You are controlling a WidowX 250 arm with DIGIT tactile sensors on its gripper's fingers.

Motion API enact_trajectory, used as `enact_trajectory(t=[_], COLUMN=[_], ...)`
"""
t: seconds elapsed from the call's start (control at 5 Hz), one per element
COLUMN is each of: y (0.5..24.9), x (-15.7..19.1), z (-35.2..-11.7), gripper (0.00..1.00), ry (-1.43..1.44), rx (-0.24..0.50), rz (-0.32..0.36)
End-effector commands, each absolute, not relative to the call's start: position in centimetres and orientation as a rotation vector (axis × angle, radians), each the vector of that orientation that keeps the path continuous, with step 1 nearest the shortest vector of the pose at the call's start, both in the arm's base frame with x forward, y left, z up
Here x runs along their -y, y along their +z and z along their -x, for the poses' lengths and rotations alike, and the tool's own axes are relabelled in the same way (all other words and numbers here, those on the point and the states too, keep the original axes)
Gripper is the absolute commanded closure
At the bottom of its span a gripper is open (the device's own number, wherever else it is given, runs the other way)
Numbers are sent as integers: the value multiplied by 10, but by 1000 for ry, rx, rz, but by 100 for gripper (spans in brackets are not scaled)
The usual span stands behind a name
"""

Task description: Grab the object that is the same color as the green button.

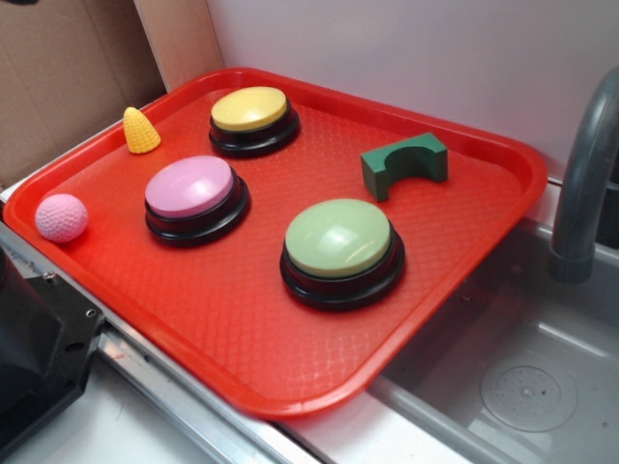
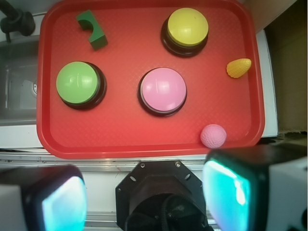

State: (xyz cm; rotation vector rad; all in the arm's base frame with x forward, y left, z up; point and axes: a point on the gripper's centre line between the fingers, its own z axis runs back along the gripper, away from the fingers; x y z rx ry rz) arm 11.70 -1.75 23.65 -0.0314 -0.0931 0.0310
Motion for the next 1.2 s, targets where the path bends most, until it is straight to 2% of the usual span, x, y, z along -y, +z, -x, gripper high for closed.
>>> enact_trajectory(t=[0.0,0.2,0.4,1.0], y=[236,196,186,186], x=[18,48,74,74], z=[-117,-167,-220,-220], gripper=[0,0,0,0], ry=[31,-6,-16,-16], rx=[93,159,266,266], rz=[31,12,5,5])
